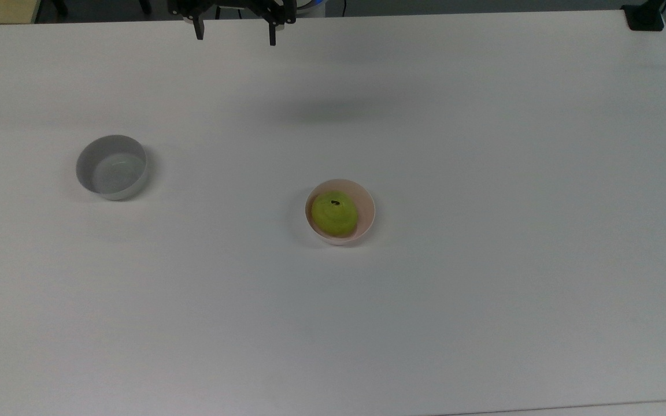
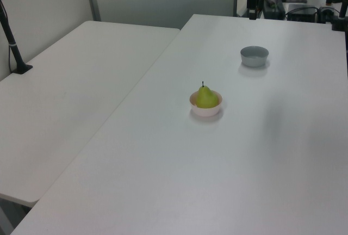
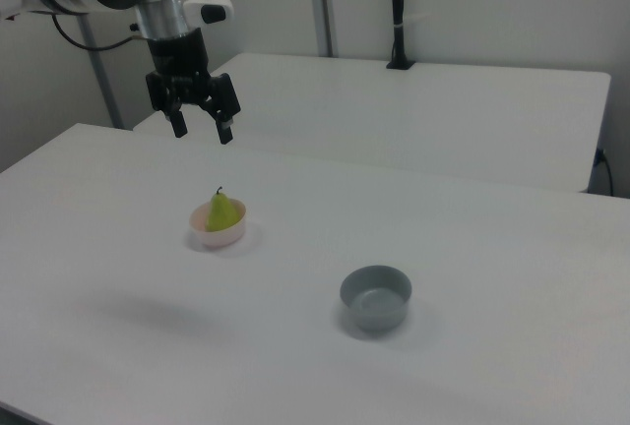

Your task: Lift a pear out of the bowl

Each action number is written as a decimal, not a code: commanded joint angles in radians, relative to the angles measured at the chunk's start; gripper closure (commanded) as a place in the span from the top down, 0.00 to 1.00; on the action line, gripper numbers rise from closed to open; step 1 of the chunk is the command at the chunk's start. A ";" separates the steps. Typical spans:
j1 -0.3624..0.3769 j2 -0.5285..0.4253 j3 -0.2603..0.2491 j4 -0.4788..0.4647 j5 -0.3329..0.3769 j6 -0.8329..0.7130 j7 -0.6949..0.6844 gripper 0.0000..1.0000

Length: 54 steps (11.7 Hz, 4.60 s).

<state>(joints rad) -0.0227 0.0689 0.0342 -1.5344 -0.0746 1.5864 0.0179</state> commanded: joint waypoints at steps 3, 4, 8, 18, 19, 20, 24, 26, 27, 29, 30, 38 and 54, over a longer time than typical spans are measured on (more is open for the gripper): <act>0.006 -0.023 -0.007 -0.021 0.019 -0.003 0.014 1.00; 0.004 -0.023 -0.008 -0.021 0.019 -0.002 0.014 1.00; 0.004 -0.023 -0.008 -0.021 0.021 -0.003 0.019 1.00; 0.010 0.005 0.004 -0.021 0.024 0.004 0.019 1.00; 0.027 0.020 0.006 -0.004 0.024 0.012 0.014 1.00; 0.038 0.037 0.006 0.013 0.027 0.036 0.014 1.00; 0.096 0.087 0.006 0.014 0.041 0.212 0.022 1.00; 0.124 0.112 0.006 0.014 0.041 0.291 0.023 1.00; 0.133 0.124 0.006 0.014 0.041 0.312 0.023 1.00; 0.148 0.129 0.010 0.007 0.042 0.346 0.023 1.00; 0.155 0.140 0.010 0.002 0.041 0.371 0.023 1.00; 0.161 0.261 0.032 -0.128 0.021 0.556 0.022 1.00; 0.162 0.408 0.032 -0.142 -0.065 0.690 0.025 0.86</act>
<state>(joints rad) 0.1358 0.4798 0.0649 -1.6604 -0.1222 2.2447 0.0275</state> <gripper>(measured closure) 0.141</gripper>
